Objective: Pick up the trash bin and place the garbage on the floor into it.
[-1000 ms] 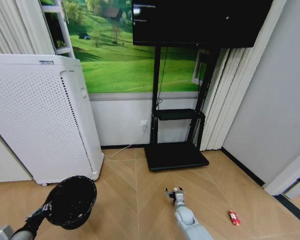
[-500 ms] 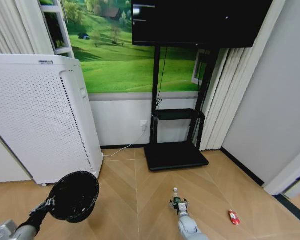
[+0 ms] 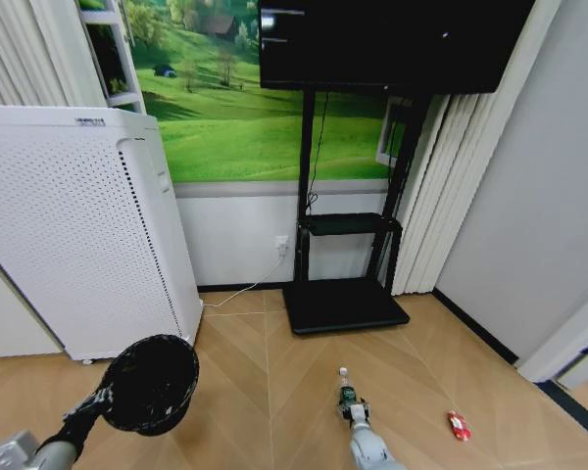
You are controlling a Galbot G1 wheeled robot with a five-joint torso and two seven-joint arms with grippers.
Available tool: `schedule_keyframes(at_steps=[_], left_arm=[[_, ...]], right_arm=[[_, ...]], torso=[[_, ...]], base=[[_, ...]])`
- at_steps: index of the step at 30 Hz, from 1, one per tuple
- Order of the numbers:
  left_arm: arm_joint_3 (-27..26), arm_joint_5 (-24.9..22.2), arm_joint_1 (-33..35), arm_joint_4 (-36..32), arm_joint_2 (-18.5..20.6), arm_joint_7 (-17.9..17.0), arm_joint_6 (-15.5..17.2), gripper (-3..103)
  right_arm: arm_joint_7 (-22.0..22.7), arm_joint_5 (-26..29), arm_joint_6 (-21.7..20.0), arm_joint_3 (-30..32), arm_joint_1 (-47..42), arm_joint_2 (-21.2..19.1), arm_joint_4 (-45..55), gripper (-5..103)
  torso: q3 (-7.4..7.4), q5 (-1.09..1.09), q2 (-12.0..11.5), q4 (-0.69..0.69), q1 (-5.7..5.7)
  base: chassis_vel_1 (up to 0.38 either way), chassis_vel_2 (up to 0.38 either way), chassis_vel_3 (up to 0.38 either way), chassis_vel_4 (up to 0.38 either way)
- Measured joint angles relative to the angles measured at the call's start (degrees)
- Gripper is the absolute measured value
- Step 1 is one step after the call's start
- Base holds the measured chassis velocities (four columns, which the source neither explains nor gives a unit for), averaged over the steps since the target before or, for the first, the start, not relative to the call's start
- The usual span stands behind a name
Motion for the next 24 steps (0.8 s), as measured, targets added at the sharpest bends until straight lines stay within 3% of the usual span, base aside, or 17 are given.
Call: schedule_keyframes(at_steps=[6, 14, 18, 24], left_arm=[[0.17, -0.08, -0.35, 0.63, 0.35, 0.02, -0.07, 7], [1.41, -0.12, -1.4, 1.48, 1.54, -0.08, -0.09, 7], [6.02, -1.07, -4.74, 3.63, 5.33, -1.87, 0.11, 7], [10.82, -2.04, -10.84, 8.63, 12.24, -2.94, 0.41, 7]], right_arm=[[0.11, -0.32, 0.22, -0.14, -0.13, 0.19, -0.29, 43], [0.18, 0.18, 0.77, 0.7, -0.86, -0.29, 2.17, 38], [-4.42, -1.86, 11.22, 3.41, -4.47, -2.23, 11.79, 38], [-8.24, -2.25, 17.91, 5.75, -10.87, -4.03, 24.34, 38]], torso=[[0.0, -0.01, 0.0, 0.0, 0.0], [0.0, 0.02, 0.0, 0.0, 0.0], [0.0, -0.02, 0.0, 0.0, 0.0], [0.0, -0.02, 0.0, -0.06, 0.0]], base=[[0.0, 0.0, 0.0, 0.0], [0.0, 0.0, 0.0, 0.0], [0.0, 0.0, 0.0, 0.0], [0.0, 0.0, 0.0, 0.0]])
